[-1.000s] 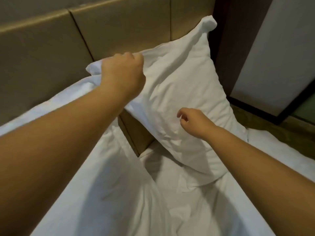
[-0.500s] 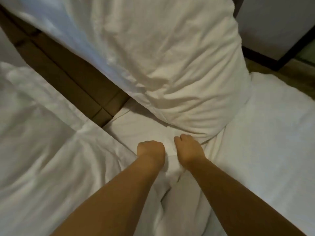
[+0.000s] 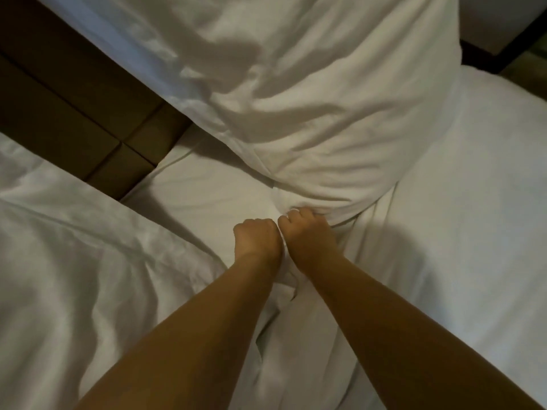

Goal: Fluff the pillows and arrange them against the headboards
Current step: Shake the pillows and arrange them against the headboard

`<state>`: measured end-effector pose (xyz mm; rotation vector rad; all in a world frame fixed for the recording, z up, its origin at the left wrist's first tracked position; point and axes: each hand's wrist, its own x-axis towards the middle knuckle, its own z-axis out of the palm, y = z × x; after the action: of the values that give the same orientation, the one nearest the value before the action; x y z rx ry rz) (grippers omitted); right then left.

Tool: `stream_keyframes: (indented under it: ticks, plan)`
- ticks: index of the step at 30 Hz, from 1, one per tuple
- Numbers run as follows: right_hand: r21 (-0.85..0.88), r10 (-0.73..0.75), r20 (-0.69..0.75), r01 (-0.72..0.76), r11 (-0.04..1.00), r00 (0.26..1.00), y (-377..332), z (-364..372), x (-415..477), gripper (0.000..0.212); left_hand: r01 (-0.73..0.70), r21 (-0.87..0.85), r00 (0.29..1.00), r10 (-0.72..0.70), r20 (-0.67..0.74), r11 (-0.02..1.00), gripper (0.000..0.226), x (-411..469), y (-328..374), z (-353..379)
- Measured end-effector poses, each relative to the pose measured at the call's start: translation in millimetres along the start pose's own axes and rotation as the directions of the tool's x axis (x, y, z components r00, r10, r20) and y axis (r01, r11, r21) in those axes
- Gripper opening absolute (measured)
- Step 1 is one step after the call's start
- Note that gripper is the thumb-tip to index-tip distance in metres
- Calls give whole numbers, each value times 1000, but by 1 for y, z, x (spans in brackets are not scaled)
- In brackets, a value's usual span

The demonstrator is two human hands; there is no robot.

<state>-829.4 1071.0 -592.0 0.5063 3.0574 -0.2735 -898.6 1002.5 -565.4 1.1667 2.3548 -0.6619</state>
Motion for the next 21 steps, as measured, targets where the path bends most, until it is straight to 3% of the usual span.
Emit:
stream_keyframes:
  ticks: [2, 5, 7, 9, 11, 13, 16, 18, 21]
  plan:
    - [18, 9, 119, -12, 1000, 993, -1, 1, 2, 9, -86, 17, 996, 86, 9, 996, 21, 2, 2, 0]
    - [-37, 0, 160, 7, 999, 987, 1, -8, 11, 17, -171, -25, 983, 172, 68, 985, 23, -2, -1, 0]
    - [-91, -14, 359, 50, 995, 933, 2, -23, 15, 14, -212, -61, 972, 217, 86, 975, 27, -10, -3, 0]
    - [-157, 22, 443, 53, 986, 896, 3, -29, 11, 20, -267, -93, 957, 275, 89, 959, 30, -24, 1, 0]
    - [-235, 46, 458, 71, 969, 888, -8, -37, -6, 11, -310, -129, 946, 319, 60, 942, 32, -40, 9, 5]
    - [-283, 84, 439, 48, 958, 894, -11, -27, -22, 23, -315, -178, 946, 323, 18, 932, 33, -55, 20, 9]
    - [-289, 97, 348, 9, 957, 932, -11, -31, -34, 23, -333, -107, 943, 333, -20, 937, 30, -66, 34, 15]
    - [-262, 106, 413, 6, 965, 904, -16, -48, -33, 13, -296, -127, 955, 298, -4, 947, 24, -75, 34, 13]
    - [-210, 143, 423, -57, 976, 895, -27, -52, -37, 24, -262, -142, 965, 255, -66, 955, 25, -94, 20, 6]
